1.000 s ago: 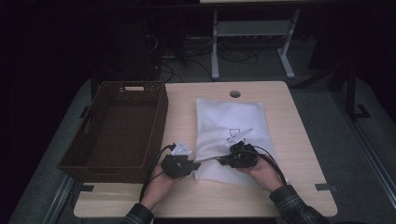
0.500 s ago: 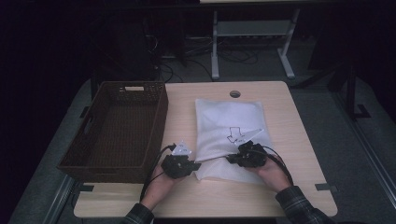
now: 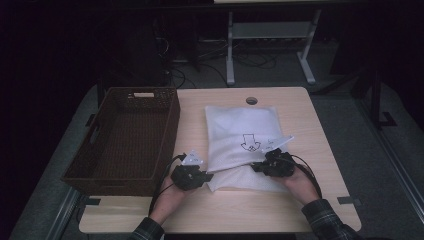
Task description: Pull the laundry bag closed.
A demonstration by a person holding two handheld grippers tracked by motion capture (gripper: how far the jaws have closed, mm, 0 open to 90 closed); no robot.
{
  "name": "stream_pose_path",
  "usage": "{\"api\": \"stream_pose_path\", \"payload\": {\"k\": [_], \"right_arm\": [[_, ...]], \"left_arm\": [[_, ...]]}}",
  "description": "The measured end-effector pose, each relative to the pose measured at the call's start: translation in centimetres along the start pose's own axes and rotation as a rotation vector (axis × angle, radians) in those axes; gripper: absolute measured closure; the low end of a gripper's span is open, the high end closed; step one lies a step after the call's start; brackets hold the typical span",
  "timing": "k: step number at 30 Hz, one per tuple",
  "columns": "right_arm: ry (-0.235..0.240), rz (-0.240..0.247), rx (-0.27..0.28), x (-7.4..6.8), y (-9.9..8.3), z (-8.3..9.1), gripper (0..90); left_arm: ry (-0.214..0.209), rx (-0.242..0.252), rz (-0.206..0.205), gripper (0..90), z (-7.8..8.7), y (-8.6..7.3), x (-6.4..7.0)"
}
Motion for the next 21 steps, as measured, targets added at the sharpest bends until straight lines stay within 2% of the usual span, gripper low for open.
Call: {"api": "stream_pose_path", "payload": {"k": [4, 15, 21], "right_arm": [[0.0, -0.014, 0.0, 0.3, -0.4, 0.2, 86.7], [-0.013, -0.013, -0.001, 0.6, -0.8, 0.5, 86.7], [-0.02, -0.034, -0.001, 1.2, -1.4, 0.6, 86.6]], "left_arm": [[0.0, 0.001, -0.001, 83.0, 0.0, 0.0, 0.0], [0.005, 0.001, 0.002, 83.0, 0.1, 0.0, -0.2], [0.013, 0.0, 0.005, 83.1, 0.1, 0.1, -0.2]]}}
Point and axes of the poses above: each handheld gripper's, and its own axes: z roughly backward along the jaws, y roughly out of its top, x roughly to its right, the point moved 7 cm from there along -z, roughly forward along the jaws, and after that the axes turned 14 degrees about -x, right-handed, at the moved point
